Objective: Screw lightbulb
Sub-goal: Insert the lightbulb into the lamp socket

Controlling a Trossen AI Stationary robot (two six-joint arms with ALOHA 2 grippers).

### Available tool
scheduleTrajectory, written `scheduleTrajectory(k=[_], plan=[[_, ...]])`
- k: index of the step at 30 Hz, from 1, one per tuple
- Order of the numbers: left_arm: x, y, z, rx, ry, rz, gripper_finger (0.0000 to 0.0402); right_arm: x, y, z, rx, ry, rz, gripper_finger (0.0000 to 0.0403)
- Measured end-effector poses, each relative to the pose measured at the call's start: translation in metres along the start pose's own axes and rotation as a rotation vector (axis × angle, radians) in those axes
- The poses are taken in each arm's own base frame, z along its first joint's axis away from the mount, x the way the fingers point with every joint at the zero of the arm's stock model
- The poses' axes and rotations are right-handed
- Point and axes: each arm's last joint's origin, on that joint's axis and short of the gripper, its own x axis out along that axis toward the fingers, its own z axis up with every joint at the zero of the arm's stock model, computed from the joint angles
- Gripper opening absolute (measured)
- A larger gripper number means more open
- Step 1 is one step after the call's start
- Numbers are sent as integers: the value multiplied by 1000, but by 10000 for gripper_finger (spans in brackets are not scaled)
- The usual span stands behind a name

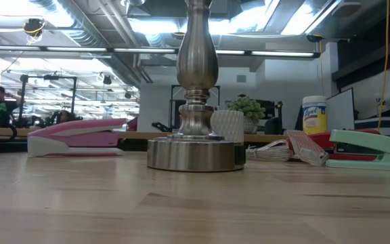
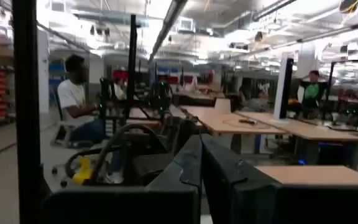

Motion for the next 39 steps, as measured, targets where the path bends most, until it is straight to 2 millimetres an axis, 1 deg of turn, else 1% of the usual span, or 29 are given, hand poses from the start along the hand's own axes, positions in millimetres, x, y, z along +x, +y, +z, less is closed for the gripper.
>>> scheduleTrajectory(k=[4, 6, 12, 39], plan=[[0, 0, 0, -1, 1, 0, 159, 1, -2, 13, -10, 33, -39, 10], [0, 0, 0, -1, 2, 0, 159, 1, -3, 16, -16, 60, -52, 10], [0, 0, 0, -1, 2, 0, 159, 0, -2, 6, 7, 165, -42, 10], [0, 0, 0, -2, 4, 0, 159, 1, -3, -4, 18, 239, -46, 10]])
